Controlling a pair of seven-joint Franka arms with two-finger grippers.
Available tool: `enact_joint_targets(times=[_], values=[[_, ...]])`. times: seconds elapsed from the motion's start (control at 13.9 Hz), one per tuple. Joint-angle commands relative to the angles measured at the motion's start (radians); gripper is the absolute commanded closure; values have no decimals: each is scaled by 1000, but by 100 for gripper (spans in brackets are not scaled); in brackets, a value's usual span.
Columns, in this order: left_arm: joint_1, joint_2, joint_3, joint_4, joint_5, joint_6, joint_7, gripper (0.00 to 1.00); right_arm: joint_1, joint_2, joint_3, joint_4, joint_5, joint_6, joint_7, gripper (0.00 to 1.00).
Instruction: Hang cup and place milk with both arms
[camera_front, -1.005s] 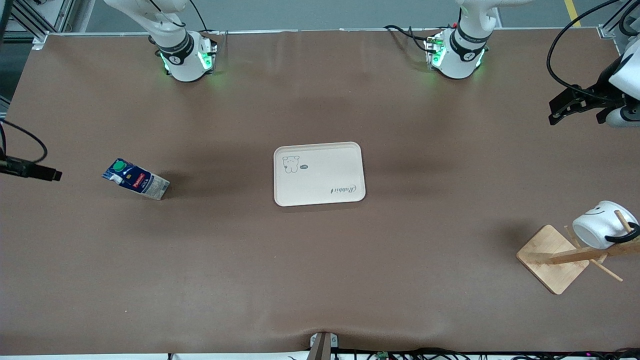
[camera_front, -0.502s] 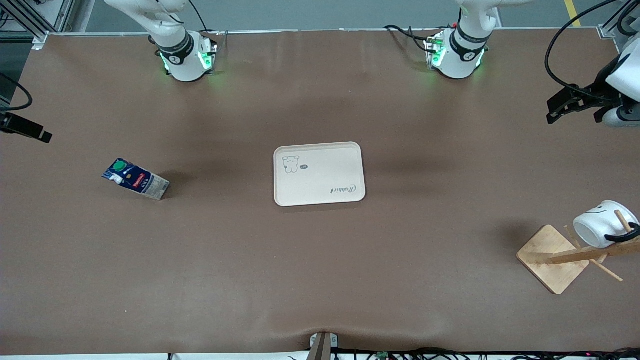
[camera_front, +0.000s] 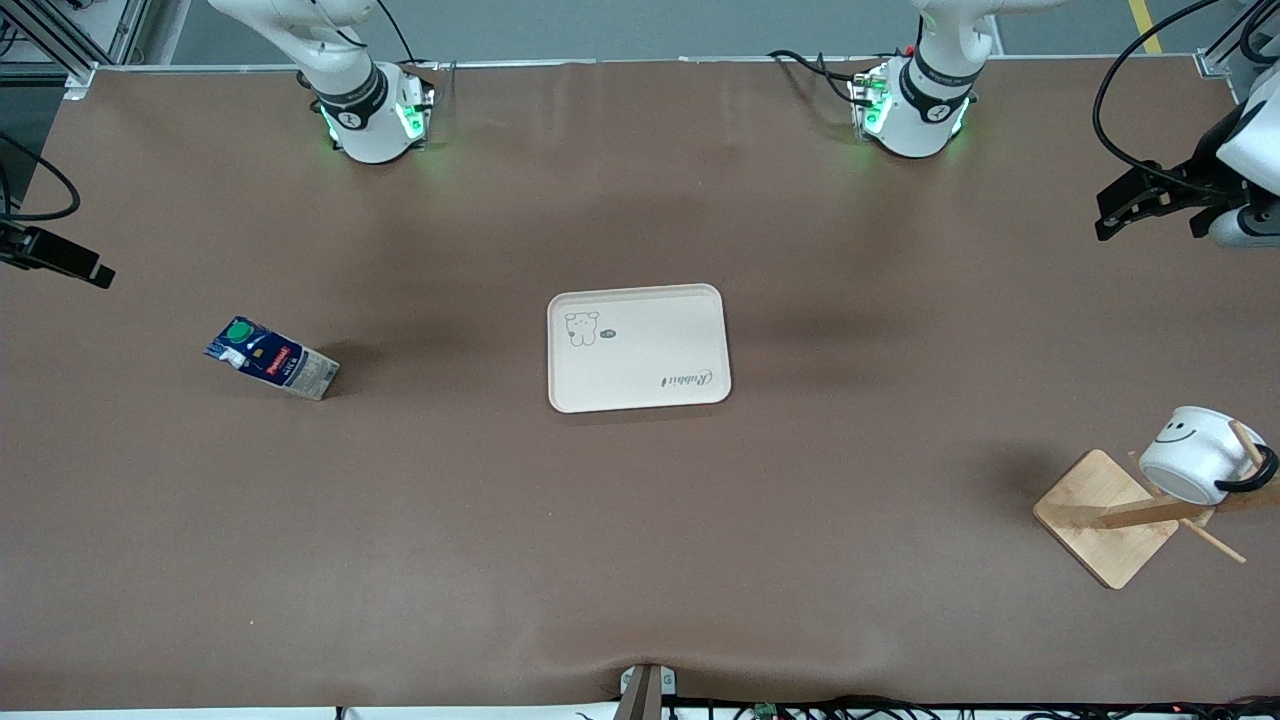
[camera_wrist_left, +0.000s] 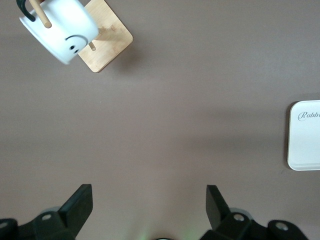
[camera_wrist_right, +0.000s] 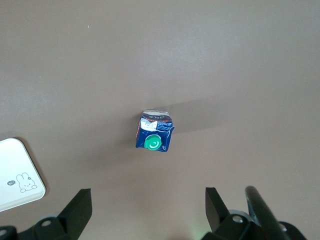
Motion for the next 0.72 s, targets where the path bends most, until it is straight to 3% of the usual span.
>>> enact_joint_targets(times=[0.0, 0.65], values=[[8, -1, 1, 22, -24, -19, 2, 0, -1, -16, 1, -2, -4, -56, -2, 0], [3, 11, -3, 44, -26, -19, 10, 0, 11, -33, 1, -39, -11, -10, -4, 0]])
